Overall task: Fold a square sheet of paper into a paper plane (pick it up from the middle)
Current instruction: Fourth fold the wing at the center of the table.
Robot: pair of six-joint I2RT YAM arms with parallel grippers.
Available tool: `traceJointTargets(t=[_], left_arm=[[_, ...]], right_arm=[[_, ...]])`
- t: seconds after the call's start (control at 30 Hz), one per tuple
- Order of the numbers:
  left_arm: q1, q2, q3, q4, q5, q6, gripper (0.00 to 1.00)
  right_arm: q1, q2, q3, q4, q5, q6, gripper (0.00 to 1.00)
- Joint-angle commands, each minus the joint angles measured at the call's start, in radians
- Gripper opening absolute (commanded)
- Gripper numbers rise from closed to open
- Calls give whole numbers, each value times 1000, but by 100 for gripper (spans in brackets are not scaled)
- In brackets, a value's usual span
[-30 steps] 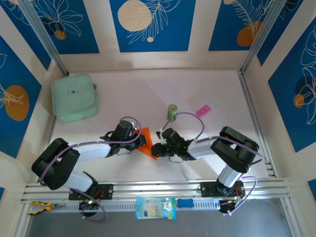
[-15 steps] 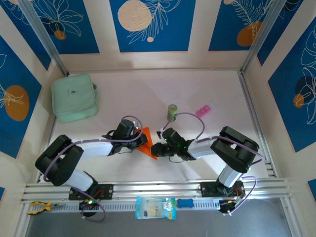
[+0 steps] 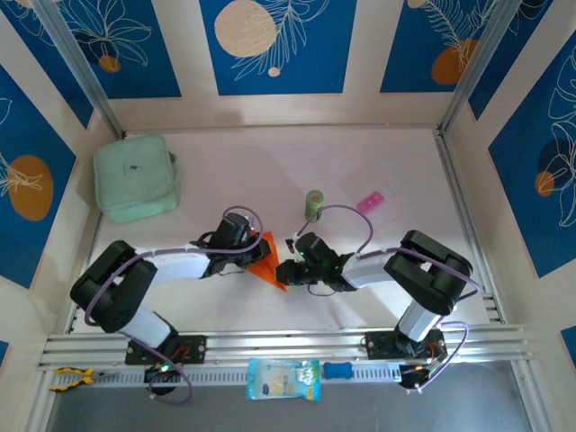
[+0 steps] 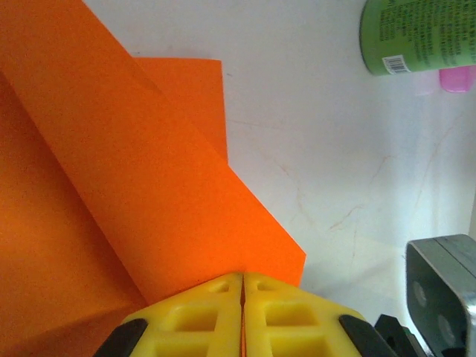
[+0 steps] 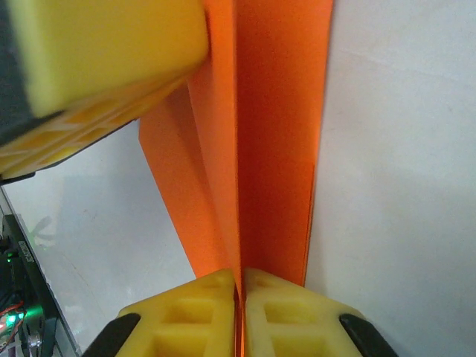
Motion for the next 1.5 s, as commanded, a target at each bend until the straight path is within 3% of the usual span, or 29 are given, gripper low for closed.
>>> traceJointTargets(t=[0.0,1.17,1.47], left_arm=[[-5,19,24,-43,-21,19,9],[-5,134,76,-58,15,52,8],[-5,152,69,-86,21,67,7]], right_arm=[[-5,14,-14,-142,-12,14,11],[-14,40,7,-171,-31,21,10],[-16,-13,16,-200,-50,33,14]])
